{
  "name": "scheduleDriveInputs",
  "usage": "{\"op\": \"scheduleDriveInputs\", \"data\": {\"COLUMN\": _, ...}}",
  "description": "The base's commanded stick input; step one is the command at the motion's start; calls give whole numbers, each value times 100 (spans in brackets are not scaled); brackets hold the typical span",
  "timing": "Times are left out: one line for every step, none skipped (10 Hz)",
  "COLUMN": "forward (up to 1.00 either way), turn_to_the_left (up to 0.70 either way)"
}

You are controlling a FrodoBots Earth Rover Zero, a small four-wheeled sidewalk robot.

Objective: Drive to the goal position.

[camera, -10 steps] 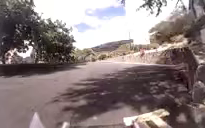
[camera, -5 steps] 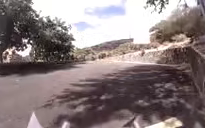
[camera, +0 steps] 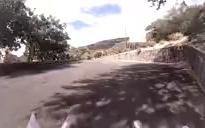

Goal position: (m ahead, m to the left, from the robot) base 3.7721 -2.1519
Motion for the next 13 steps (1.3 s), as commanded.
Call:
{"op": "scheduleDriveInputs", "data": {"forward": 50, "turn_to_the_left": 0}}
{"op": "scheduleDriveInputs", "data": {"forward": 50, "turn_to_the_left": 0}}
{"op": "scheduleDriveInputs", "data": {"forward": 50, "turn_to_the_left": 0}}
{"op": "scheduleDriveInputs", "data": {"forward": 50, "turn_to_the_left": 0}}
{"op": "scheduleDriveInputs", "data": {"forward": 50, "turn_to_the_left": 0}}
{"op": "scheduleDriveInputs", "data": {"forward": 50, "turn_to_the_left": 0}}
{"op": "scheduleDriveInputs", "data": {"forward": 50, "turn_to_the_left": -1}}
{"op": "scheduleDriveInputs", "data": {"forward": 50, "turn_to_the_left": -10}}
{"op": "scheduleDriveInputs", "data": {"forward": 50, "turn_to_the_left": -20}}
{"op": "scheduleDriveInputs", "data": {"forward": 50, "turn_to_the_left": -25}}
{"op": "scheduleDriveInputs", "data": {"forward": 50, "turn_to_the_left": -25}}
{"op": "scheduleDriveInputs", "data": {"forward": 50, "turn_to_the_left": -25}}
{"op": "scheduleDriveInputs", "data": {"forward": 50, "turn_to_the_left": -25}}
